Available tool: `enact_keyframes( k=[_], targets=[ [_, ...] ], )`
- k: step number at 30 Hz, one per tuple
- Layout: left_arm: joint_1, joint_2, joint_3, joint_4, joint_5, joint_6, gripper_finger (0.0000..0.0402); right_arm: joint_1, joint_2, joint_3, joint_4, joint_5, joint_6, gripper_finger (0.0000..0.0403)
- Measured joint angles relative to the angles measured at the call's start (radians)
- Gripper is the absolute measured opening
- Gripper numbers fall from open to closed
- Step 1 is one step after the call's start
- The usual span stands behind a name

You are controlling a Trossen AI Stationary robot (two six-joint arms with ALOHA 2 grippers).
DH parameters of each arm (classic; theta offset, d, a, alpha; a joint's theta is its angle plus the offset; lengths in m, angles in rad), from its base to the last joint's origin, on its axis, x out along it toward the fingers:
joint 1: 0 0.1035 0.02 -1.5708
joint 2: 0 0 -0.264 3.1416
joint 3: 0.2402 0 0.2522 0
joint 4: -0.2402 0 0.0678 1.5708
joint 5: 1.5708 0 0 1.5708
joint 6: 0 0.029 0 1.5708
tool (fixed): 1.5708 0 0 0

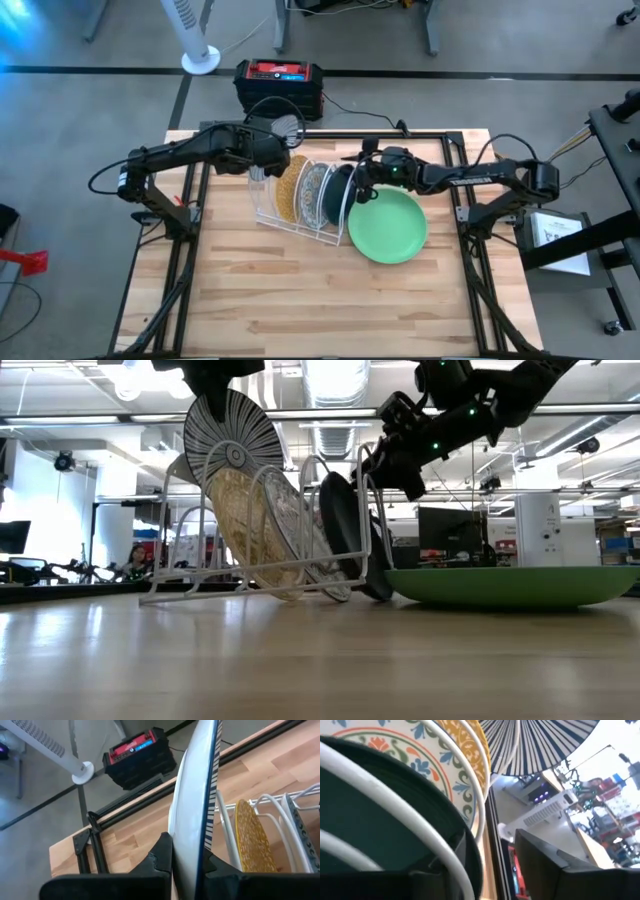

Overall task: Sort dishes
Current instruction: Put the blue plate in the dish rack

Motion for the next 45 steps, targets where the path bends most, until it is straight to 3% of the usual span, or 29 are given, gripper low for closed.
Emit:
enact_keyframes(
  k=[10,17,24,37,45],
  targets=[
    [0.0,-0.002,0.0,-0.003,-0.055,0.001,0.0005,-0.001,-0.118,0.001,-0.195,0.003,0.091,0.0213],
    [-0.004,-0.003,0.0,-0.007,-0.033,0.001,0.0005,-0.003,-0.129,0.001,-0.279,-0.005,0.16,0.0211],
    [-0.013,-0.003,0.0,-0.009,-0.017,-0.003,0.0007,-0.008,-0.057,0.0,-0.209,-0.005,0.16,0.0174],
    [-0.032,-0.004,0.0,-0.012,0.015,-0.004,0.0009,-0.025,-0.025,-0.002,-0.16,0.012,0.081,0.0048],
    [-0.034,-0.02,0.042,-0.016,0.012,0.015,0.0009,-0.026,-0.023,-0.003,-0.145,0.005,0.052,0.0011]
  ],
)
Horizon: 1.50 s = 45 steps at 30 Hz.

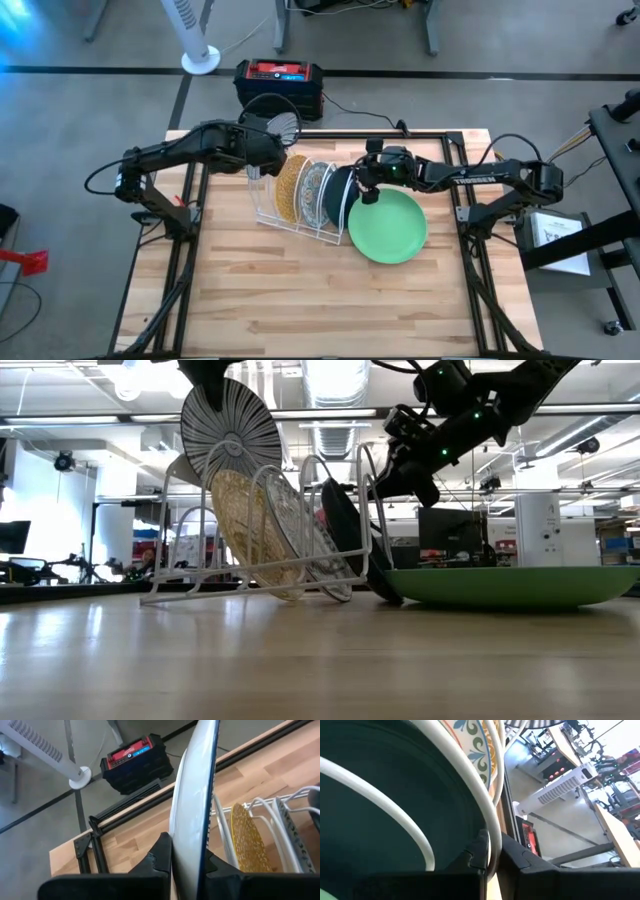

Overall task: Sort dishes
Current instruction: Put the blue plate in the dish rack

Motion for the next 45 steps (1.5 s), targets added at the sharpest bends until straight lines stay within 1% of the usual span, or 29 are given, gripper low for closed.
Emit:
enact_keyframes(
  k=[6,13,25,28,37,45],
  targets=[
    [-0.001,-0.002,0.047,-0.004,-0.007,0.03,0.001,-0.007,0.025,0.0,0.041,0.005,-0.041,0.0006],
    [-0.002,-0.001,0.041,0.0,-0.006,0.032,0.001,-0.037,0.063,0.0,0.083,-0.002,-0.061,0.0006],
    [-0.003,0.001,0.04,0.002,-0.006,0.063,0.001,-0.071,0.071,0.0,0.133,-0.048,-0.086,0.0005],
    [-0.003,0.001,0.044,0.003,0.007,0.074,0.001,-0.078,0.071,0.0,0.134,-0.055,-0.091,0.0005],
    [-0.006,-0.001,0.044,0.001,0.01,0.063,0.001,-0.094,0.097,0.0,0.166,-0.067,-0.092,0.0005],
    [-0.006,-0.004,0.044,-0.009,0.005,0.015,0.001,-0.099,0.14,0.004,0.212,-0.037,-0.086,0.0005]
  ],
)
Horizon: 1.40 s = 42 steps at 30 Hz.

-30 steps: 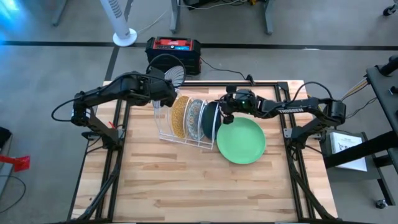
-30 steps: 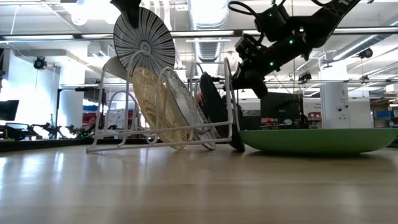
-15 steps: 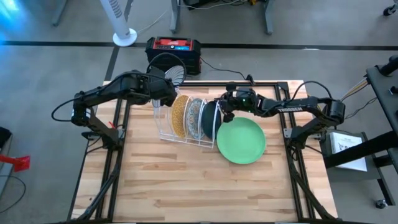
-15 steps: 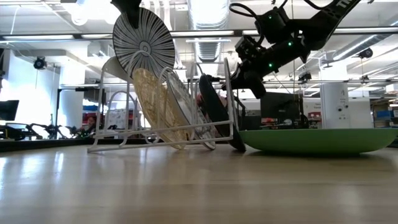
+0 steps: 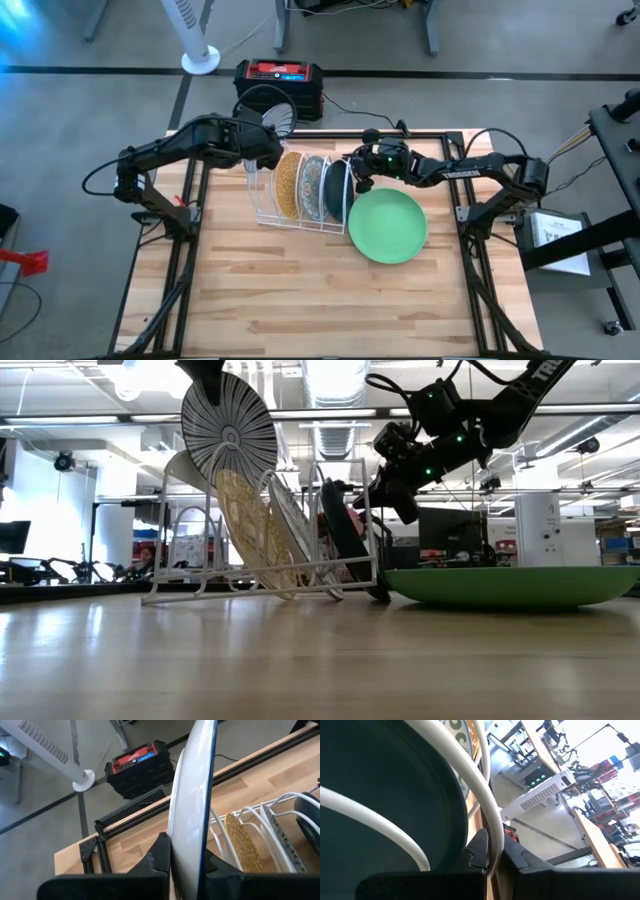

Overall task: Sort dishes
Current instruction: Put the blue plate in the dish rack

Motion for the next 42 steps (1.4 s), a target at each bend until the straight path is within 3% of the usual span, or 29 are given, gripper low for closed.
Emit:
enact_keyframes(
  k=[42],
  targets=[
    [-0.063,0.08,-0.017,-0.053,0.01,-0.306,0.0011,-0.019,0.003,0.008,0.025,0.045,0.063,0.0004]
  ],
)
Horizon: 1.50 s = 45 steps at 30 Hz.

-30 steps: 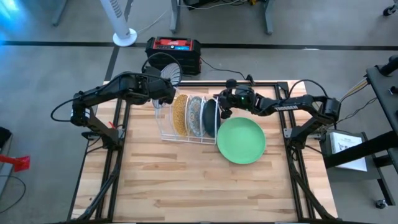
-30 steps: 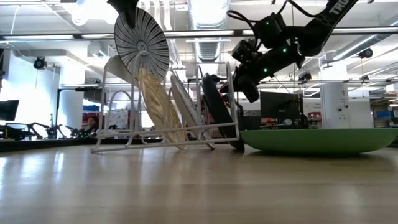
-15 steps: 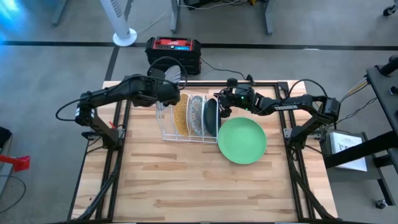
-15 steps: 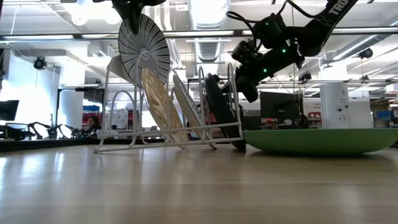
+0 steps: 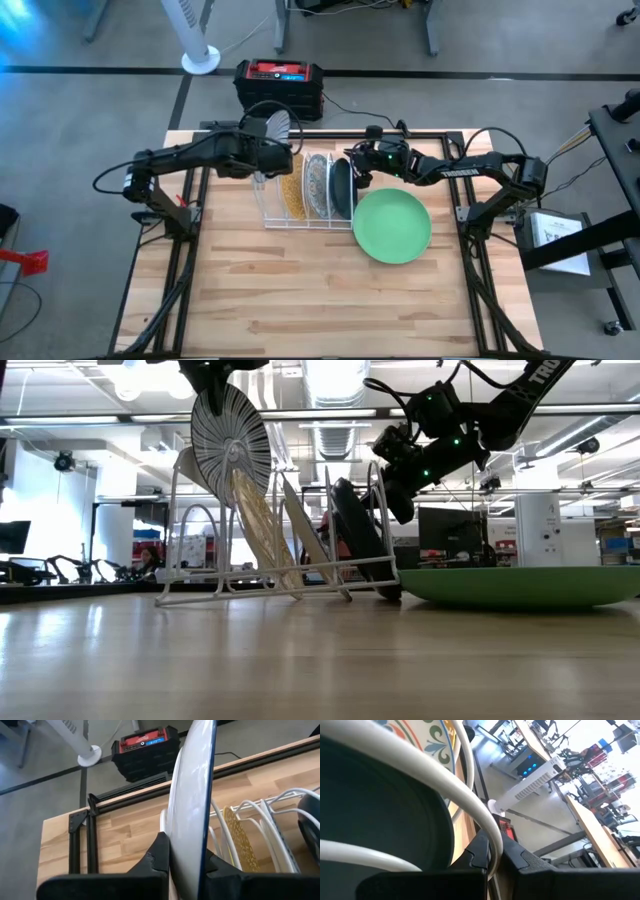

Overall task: Sort dishes
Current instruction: Put the blue plate in the dish rack

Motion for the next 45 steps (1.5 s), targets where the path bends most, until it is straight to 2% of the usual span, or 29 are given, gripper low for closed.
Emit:
enact_keyframes(
  k=[5,12,30,45],
  targets=[
    [-0.011,0.001,-0.027,0.008,0.005,-0.027,0.0019,0.0,0.0,0.0,0.002,0.002,0.008,0.0004],
    [-0.031,0.001,-0.123,0.031,0.068,-0.089,0.003,0.0,0.0,0.0,0.009,0.007,0.015,0.0004],
    [-0.089,0.005,-0.289,0.075,0.064,-0.216,0.0032,0.001,0.0,0.0,0.012,0.006,0.016,0.0003],
    [-0.128,0.1,-0.284,0.054,0.039,-0.261,0.0033,0.001,-0.001,0.0,0.011,0.007,0.024,0.0002]
  ],
)
